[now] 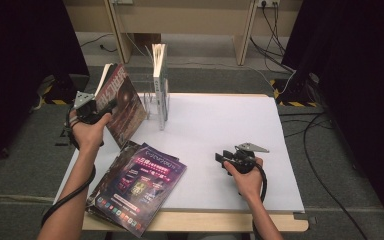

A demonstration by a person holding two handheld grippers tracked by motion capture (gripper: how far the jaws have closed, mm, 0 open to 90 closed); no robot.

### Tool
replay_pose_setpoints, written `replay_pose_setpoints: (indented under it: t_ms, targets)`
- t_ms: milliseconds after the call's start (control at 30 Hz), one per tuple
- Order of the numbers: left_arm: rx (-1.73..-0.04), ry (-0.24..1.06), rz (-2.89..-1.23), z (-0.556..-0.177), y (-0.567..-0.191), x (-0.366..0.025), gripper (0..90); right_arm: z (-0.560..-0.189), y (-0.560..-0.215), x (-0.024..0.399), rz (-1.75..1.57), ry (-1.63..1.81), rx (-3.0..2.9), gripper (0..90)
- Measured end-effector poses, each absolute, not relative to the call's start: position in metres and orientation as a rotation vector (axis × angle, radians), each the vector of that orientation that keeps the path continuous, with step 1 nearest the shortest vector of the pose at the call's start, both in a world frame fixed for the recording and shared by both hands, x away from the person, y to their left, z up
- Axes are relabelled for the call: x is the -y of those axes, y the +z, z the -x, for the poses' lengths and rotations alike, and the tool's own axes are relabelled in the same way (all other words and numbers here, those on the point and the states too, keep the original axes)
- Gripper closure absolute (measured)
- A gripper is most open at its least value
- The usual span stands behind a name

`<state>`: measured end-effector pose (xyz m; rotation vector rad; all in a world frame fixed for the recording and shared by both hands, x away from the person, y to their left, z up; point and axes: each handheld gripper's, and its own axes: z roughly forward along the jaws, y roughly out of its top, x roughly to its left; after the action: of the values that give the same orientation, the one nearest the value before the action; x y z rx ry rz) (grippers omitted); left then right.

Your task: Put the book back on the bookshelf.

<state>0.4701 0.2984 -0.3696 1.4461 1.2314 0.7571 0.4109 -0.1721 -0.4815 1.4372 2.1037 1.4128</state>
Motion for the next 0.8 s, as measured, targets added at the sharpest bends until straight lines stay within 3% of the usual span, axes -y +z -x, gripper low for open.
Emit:
replay_pose_setpoints:
  t_ms: [800]
  targets:
    - [-1.148, 0.885, -1.361, -0.504, -0.352, -0.282, 83.4, -0.412, -0.483, 0.173, -1.445, 1.421, -2.097, 57.1]
